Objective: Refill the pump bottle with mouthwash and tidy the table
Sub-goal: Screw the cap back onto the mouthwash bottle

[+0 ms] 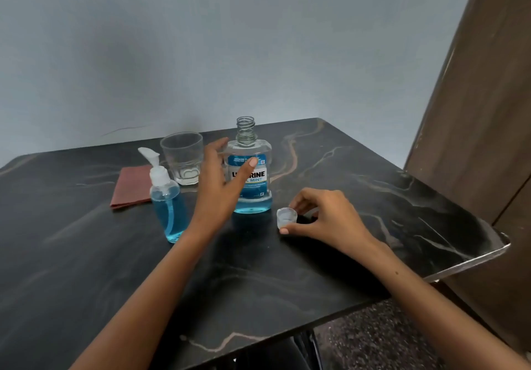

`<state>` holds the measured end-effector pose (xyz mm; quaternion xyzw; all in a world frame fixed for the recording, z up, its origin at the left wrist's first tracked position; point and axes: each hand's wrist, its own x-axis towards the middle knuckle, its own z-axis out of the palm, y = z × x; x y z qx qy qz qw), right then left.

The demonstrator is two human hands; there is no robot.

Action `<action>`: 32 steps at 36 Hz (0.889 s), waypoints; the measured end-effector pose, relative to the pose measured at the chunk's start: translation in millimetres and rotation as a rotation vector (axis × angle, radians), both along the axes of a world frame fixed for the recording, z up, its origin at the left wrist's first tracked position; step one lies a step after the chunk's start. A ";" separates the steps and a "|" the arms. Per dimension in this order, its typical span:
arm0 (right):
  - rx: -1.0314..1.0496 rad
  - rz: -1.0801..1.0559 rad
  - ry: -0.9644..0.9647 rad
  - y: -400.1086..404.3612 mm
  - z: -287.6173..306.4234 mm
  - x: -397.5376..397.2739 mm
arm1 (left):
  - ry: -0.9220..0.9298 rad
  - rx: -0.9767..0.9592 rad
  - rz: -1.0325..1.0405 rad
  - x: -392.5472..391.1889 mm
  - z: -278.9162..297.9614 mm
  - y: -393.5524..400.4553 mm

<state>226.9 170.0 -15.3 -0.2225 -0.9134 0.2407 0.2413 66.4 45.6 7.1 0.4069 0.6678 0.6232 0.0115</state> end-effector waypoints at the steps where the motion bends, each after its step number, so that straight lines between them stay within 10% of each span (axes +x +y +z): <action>1: -0.011 0.007 0.009 0.5 0.0 -0.4 | -0.005 0.004 -0.009 -1.2 -0.3 0.5; 17: -0.303 0.181 0.579 -5.3 52.1 -23.2 | 0.058 0.058 0.056 2.8 3.7 -5.6; 32: -0.013 0.282 0.467 6.6 105.1 -51.0 | 0.103 0.066 0.147 3.4 12.0 -8.9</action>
